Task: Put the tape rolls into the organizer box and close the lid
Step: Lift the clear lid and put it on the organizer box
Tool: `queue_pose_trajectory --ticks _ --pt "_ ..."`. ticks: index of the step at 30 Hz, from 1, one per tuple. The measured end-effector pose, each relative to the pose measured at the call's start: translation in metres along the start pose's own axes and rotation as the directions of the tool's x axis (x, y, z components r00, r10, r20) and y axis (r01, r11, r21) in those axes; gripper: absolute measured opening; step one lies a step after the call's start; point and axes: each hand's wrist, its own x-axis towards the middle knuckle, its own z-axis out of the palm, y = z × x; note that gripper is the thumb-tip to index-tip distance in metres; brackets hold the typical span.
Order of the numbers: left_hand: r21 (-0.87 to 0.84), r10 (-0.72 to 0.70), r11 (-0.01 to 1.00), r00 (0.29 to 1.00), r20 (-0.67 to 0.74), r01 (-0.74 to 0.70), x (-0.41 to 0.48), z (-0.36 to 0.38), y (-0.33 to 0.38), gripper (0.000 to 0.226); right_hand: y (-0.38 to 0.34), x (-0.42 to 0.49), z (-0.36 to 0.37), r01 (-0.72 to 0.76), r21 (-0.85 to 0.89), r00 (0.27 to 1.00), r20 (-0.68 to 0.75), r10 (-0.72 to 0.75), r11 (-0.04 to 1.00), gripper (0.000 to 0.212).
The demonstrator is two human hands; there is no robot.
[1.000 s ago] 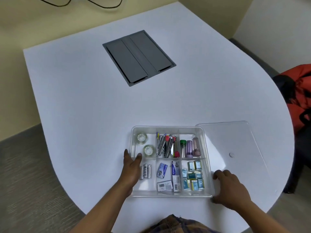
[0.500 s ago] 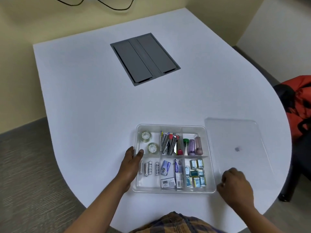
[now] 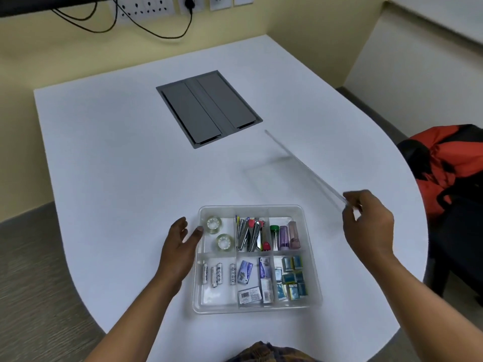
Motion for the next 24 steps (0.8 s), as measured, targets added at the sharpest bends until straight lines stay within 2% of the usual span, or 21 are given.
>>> queue_pose_trajectory --ticks 4,7,9,11,13,16,19,20,21,24 --pt "-0.019 0.085 0.996 0.995 -0.055 -0.087 0.009 -0.016 0.023 0.060 -0.037 0.018 -0.002 0.120 0.128 0.992 -0.053 -0.114 0.985 0.023" --pt "0.018 0.194 0.981 0.979 -0.063 -0.193 0.015 -0.028 0.038 0.070 -0.066 0.030 -0.010 0.097 0.320 0.994 -0.070 -0.079 0.943 0.029" --pt "0.028 0.254 0.967 0.964 -0.080 -0.252 0.018 -0.035 0.048 0.075 -0.082 0.041 -0.018 0.027 0.524 0.999 -0.033 -0.011 0.851 0.032" --pt "0.050 0.287 0.958 0.951 -0.115 -0.283 0.021 -0.041 0.057 0.074 -0.093 0.052 -0.027 -0.056 0.720 0.998 0.056 0.023 0.692 0.037" --pt "0.071 0.301 0.953 0.944 -0.135 -0.294 0.022 -0.046 0.064 0.069 -0.100 0.062 -0.032 -0.142 0.809 0.989 0.143 0.044 0.570 0.038" --pt "0.007 0.308 0.951 0.945 -0.113 -0.309 0.019 -0.049 0.068 0.057 -0.100 0.067 -0.030 -0.276 0.828 0.961 0.251 0.117 0.488 0.029" --pt "-0.121 0.253 0.959 0.966 -0.049 -0.257 0.010 -0.045 0.061 0.020 -0.091 0.065 -0.018 -0.366 0.843 0.928 0.299 0.221 0.394 0.021" --pt "-0.170 0.225 0.958 0.973 -0.054 -0.231 0.005 -0.041 0.057 0.011 -0.087 0.063 -0.011 -0.395 0.843 0.912 0.312 0.268 0.365 0.021" --pt "-0.205 0.183 0.959 0.980 -0.074 -0.195 0.000 -0.037 0.051 0.012 -0.080 0.059 -0.005 -0.433 0.829 0.890 0.331 0.313 0.356 0.021" --pt "-0.244 0.034 0.968 0.996 -0.085 -0.054 -0.019 -0.018 0.033 0.017 -0.052 0.033 0.018 -0.585 0.654 0.810 0.433 0.396 0.481 0.022"
